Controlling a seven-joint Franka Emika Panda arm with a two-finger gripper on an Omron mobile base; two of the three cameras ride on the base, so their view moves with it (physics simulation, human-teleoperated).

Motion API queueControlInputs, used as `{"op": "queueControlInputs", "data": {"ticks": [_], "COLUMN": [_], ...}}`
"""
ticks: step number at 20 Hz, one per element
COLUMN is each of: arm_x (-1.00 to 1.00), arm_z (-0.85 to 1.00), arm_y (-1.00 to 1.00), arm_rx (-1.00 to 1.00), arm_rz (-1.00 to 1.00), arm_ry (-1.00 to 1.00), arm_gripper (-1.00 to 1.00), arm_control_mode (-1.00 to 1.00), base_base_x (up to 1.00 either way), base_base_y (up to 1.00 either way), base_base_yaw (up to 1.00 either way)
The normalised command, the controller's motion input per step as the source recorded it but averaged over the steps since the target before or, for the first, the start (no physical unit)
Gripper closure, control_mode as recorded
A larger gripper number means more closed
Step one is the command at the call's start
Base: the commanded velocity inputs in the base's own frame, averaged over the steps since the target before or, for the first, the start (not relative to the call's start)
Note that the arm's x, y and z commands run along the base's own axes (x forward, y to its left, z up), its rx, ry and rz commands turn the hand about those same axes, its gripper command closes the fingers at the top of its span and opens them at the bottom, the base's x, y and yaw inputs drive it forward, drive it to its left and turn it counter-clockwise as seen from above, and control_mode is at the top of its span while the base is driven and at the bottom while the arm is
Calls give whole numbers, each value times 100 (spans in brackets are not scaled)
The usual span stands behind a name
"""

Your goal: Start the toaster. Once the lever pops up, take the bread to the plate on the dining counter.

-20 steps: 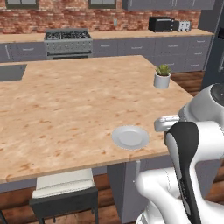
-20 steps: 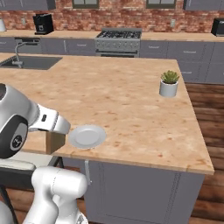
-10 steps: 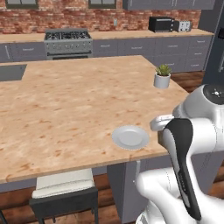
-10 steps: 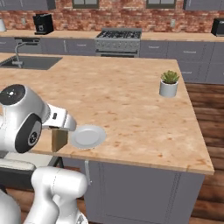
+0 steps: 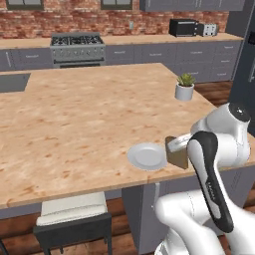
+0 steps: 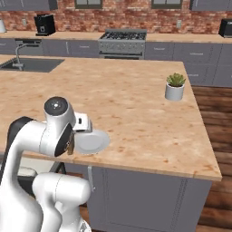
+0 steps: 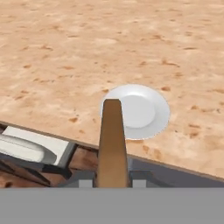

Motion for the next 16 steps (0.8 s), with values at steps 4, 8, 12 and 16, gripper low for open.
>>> {"op": "queueControlInputs", "data": {"ticks": [4,8,12,16], "arm_x": [64,56,50,56], "arm_z": [-36,-26,-11,-13], "arm_y": [-21,-7,0,0], "arm_rx": [9,10,8,4], "arm_rz": [15,10,4,1], "arm_ry": [0,0,0,0], "arm_gripper": [100,100,100,100], "arm_control_mode": [-100,-100,-100,-100], "base_base_x": [0,0,0,0], "base_base_y": [0,0,0,0], "base_base_yaw": [0,0,0,0]}}
